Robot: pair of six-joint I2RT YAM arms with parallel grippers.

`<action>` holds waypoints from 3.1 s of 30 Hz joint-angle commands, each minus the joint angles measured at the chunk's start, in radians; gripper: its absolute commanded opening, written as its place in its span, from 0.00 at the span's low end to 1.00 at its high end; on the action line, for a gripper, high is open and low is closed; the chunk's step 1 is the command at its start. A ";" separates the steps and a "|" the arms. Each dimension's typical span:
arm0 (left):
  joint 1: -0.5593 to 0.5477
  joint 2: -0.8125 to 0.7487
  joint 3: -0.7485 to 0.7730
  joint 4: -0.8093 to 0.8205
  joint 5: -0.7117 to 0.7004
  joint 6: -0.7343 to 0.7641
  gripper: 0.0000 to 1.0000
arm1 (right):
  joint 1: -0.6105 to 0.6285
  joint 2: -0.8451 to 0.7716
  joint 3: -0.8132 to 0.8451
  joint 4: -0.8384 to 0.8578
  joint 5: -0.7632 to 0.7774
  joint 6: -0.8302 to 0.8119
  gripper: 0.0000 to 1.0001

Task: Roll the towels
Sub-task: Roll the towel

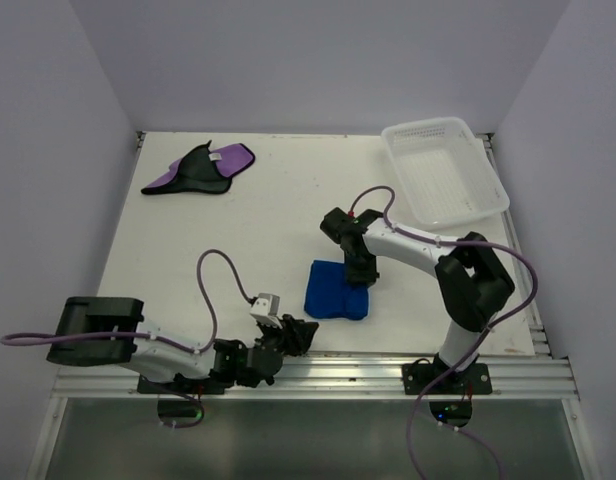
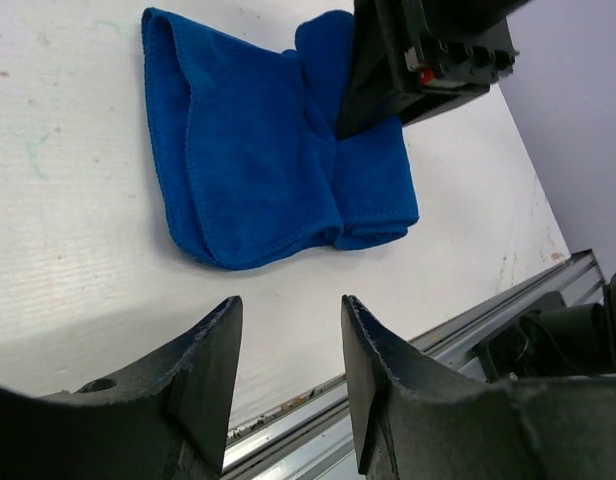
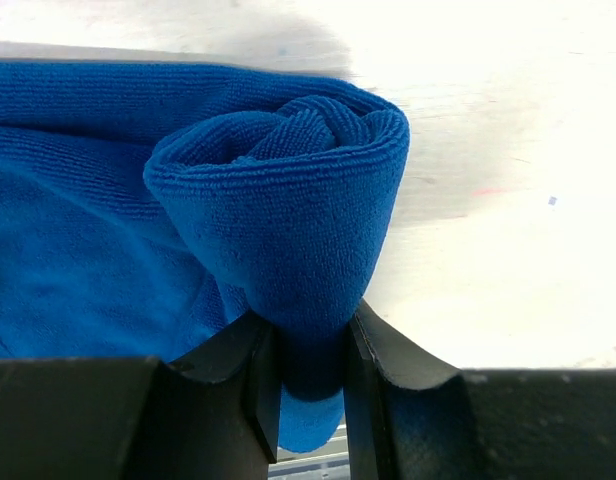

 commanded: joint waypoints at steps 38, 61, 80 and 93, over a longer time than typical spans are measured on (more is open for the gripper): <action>-0.004 0.728 0.333 0.869 0.126 1.194 0.74 | 0.061 0.214 0.243 -0.275 0.027 0.225 0.00; 0.102 0.802 0.396 0.833 0.161 1.193 0.19 | 0.061 0.160 0.177 -0.232 -0.002 0.208 0.00; 0.100 0.624 0.251 0.592 0.071 0.618 0.00 | 0.035 0.013 0.128 -0.093 -0.106 0.178 0.55; 0.057 0.572 0.240 0.239 -0.061 0.208 0.00 | -0.022 -0.368 -0.117 0.206 -0.109 0.205 0.89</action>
